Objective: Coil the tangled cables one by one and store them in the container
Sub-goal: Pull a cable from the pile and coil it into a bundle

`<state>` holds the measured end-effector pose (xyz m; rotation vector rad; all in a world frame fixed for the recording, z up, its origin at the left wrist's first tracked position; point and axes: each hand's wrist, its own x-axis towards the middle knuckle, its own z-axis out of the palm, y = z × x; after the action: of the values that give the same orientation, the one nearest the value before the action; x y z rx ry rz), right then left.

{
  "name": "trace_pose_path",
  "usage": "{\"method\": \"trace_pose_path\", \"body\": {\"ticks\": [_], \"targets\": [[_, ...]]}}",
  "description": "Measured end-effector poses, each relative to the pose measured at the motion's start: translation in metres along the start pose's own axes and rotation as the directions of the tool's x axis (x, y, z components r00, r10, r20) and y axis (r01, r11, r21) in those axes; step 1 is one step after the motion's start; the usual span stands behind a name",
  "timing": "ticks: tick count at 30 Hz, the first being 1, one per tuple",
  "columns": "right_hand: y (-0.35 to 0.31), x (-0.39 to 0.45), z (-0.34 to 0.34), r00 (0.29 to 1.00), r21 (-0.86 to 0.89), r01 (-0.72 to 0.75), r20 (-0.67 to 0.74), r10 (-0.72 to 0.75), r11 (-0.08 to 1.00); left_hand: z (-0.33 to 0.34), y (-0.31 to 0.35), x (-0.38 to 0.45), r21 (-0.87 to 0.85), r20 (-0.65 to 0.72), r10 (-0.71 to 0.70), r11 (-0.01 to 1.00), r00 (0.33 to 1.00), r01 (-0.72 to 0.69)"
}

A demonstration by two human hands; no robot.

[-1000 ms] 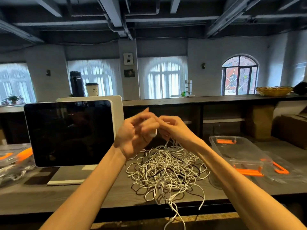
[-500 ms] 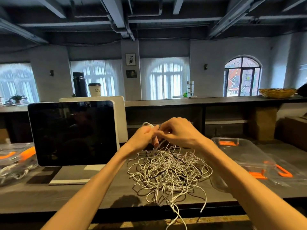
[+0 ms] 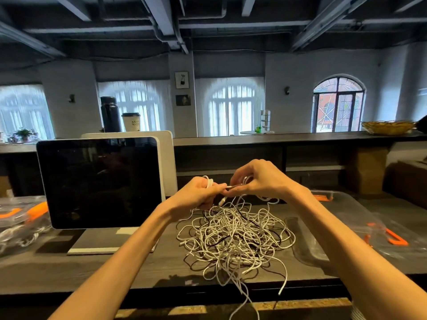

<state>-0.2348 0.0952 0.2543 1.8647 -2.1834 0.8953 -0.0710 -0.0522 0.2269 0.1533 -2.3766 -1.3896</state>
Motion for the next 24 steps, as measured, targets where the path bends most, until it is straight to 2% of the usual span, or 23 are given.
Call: {"method": "trace_pose_path", "body": {"ticks": [3,5,7,9,11,13,15,18,21,22,24], "targets": [[0.005,0.003,0.005,1.0,-0.167,-0.022,0.011,0.024,0.986,0.002,-0.005,0.004,0.235,-0.084,0.043,0.972,0.996,-0.022],[0.004,0.006,0.008,0.998,-0.325,-0.05,0.025,0.062,0.944,0.004,-0.003,0.006,0.311,-0.106,0.043,0.95,0.993,-0.008],[0.005,0.007,0.008,0.99,-0.417,-0.097,0.054,0.131,0.904,0.001,-0.002,0.005,0.161,-0.079,-0.035,0.986,0.996,0.047],[0.01,0.005,0.01,0.977,-0.38,-0.155,0.075,0.198,0.912,-0.005,-0.004,0.002,-0.154,-0.045,-0.092,0.985,0.995,0.084],[0.016,0.004,0.019,0.968,-0.264,-0.21,0.081,0.239,0.941,-0.01,-0.007,0.0,-0.513,-0.042,-0.124,0.854,0.991,0.086],[0.021,0.001,0.03,0.967,-0.165,-0.235,0.057,0.247,0.958,-0.015,-0.011,0.001,-0.772,-0.056,-0.162,0.633,0.985,0.06],[0.024,-0.003,0.04,0.971,-0.056,-0.236,0.027,0.238,0.97,-0.019,-0.016,0.003,-0.849,-0.13,-0.229,0.528,0.965,0.011],[0.03,-0.007,0.047,0.968,0.084,-0.251,0.037,0.249,0.964,-0.02,-0.025,0.007,-0.872,-0.251,-0.341,0.486,0.906,-0.059],[0.033,-0.006,0.05,0.953,0.218,-0.3,0.111,0.282,0.929,-0.022,-0.033,0.009,-0.862,-0.321,-0.392,0.497,0.862,-0.095],[0.033,-0.005,0.051,0.952,0.215,-0.301,0.117,0.281,0.929,-0.023,-0.035,0.009,-0.854,-0.318,-0.394,0.514,0.862,-0.08],[0.03,-0.004,0.05,0.952,0.085,-0.291,0.119,0.28,0.953,-0.022,-0.037,0.007,-0.836,-0.269,-0.392,0.548,0.88,-0.011]]}}
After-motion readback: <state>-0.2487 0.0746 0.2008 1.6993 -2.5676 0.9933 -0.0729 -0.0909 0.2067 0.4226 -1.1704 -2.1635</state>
